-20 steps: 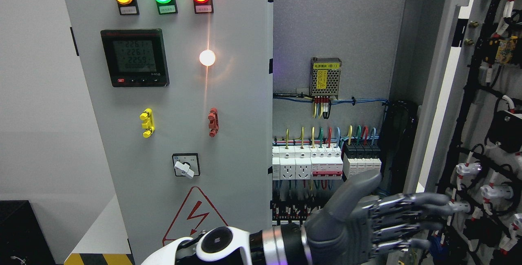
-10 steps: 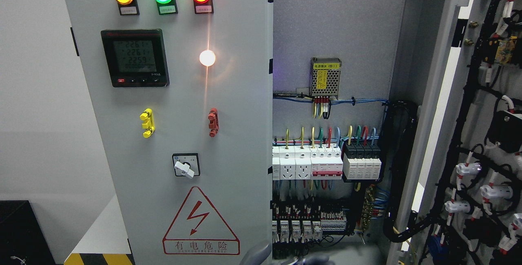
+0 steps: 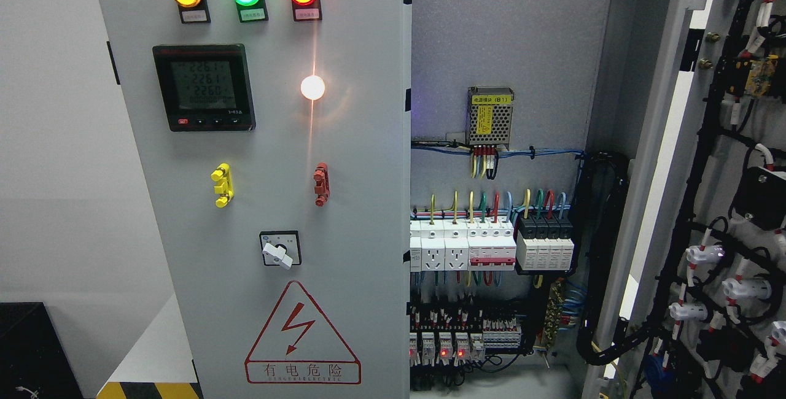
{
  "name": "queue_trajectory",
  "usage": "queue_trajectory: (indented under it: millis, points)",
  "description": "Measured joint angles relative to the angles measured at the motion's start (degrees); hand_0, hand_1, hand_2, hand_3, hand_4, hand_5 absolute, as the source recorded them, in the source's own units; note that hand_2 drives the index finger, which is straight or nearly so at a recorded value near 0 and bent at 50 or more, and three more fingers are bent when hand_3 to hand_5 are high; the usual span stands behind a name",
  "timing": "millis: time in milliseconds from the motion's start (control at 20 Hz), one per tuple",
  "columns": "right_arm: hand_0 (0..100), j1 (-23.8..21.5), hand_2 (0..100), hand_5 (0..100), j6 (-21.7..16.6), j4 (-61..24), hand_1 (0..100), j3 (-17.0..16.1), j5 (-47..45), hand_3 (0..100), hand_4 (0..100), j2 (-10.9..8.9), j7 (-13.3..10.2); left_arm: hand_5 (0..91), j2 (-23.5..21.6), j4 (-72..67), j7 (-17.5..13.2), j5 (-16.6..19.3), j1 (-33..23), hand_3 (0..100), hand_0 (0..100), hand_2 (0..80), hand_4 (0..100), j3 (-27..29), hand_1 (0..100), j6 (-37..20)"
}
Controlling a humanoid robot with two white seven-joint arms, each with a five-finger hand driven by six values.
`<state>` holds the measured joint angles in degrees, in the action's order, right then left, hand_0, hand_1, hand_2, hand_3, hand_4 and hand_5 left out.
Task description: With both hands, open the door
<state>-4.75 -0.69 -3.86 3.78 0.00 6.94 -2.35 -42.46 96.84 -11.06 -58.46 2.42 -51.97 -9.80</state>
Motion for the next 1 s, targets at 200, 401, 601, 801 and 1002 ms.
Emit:
queue_trajectory:
  millis: [200, 401, 601, 801, 1002]
  points:
    - [19, 0.0, 0, 0, 0.0, -0.01, 0, 0.0, 0.0, 0, 0, 0.0, -0.02, 0.0, 1.42, -9.49, -0.09, 0.99, -4.95, 0, 0, 0.0, 0, 0.94, 0, -1.23]
    - [19, 0.0, 0, 0, 0.0, -0.01, 0, 0.0, 0.0, 0, 0, 0.0, -0.02, 0.0, 3.73, -19.99, -0.26, 1.44, -7.77, 0, 0, 0.0, 0, 1.78, 0, -1.47]
    - [19, 0.0, 0, 0, 0.0, 0.0, 0, 0.0, 0.0, 0, 0, 0.0, -0.02, 0.0, 7.3, -31.71, -0.34, 1.68, -8.96, 0, 0, 0.0, 0, 3.21, 0, -1.53]
    - [19, 0.0, 0, 0, 0.0, 0.0, 0, 0.0, 0.0, 0, 0, 0.0, -0.02, 0.0, 11.65, -43.71, -0.48, 1.85, -8.92, 0, 0, 0.0, 0, 4.23, 0, -1.66]
    - [19, 0.0, 0, 0, 0.0, 0.01, 0, 0.0, 0.0, 0, 0, 0.0, -0.03, 0.0, 16.69, -56.13, -0.36, 2.13, -7.12, 0, 0, 0.0, 0, 4.94, 0, -1.16]
